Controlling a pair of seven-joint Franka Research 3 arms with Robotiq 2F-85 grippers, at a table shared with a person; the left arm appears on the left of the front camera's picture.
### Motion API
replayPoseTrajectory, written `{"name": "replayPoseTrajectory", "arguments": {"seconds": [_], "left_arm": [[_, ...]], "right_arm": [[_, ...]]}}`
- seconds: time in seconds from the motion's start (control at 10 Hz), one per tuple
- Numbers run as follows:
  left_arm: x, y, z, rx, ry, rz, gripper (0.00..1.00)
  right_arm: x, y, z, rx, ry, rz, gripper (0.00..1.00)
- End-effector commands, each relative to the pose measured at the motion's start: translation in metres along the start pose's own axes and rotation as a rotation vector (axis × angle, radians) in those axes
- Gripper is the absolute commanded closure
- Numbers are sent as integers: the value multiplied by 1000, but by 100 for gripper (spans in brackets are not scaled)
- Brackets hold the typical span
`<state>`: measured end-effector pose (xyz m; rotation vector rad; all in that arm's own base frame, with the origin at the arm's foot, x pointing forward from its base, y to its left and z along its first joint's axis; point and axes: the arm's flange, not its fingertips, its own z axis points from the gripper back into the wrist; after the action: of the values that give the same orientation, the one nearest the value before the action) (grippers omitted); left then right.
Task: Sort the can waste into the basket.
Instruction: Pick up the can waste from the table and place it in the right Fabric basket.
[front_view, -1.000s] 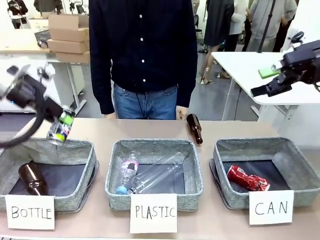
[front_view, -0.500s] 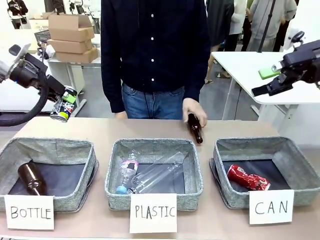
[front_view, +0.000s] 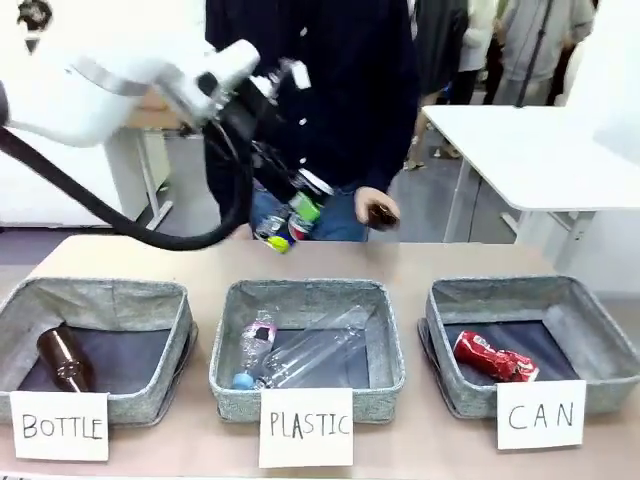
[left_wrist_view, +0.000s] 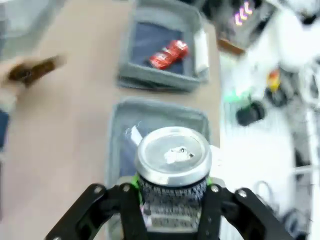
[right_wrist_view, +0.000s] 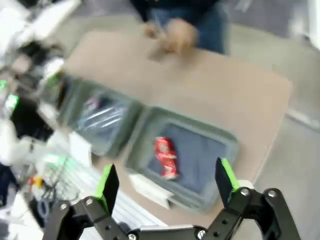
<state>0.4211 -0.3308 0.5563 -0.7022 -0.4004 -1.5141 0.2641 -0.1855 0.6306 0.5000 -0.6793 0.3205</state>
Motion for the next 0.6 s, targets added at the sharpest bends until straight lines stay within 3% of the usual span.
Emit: {"name": "replayPoseTrajectory", "arguments": {"seconds": [0.0, 0.2, 0.3, 0.4, 0.5], "left_arm": [[49, 36, -43, -49, 50, -369, 59], [128, 57, -132, -44, 67, -517, 59], [151, 63, -171, -6, 42, -551, 59], [170, 69, -210, 15, 43, -540, 59], [177, 61, -232, -65, 45, -530, 59]], "right_arm": [[-43, -34, -2, -89, -15, -159, 0], [-67, -48, -15, -5, -98, -225, 0], [-59, -49, 19, -87, -21, -140, 0], [-59, -49, 19, -87, -21, -140, 0], [-59, -49, 19, -87, -21, -140, 0]]}}
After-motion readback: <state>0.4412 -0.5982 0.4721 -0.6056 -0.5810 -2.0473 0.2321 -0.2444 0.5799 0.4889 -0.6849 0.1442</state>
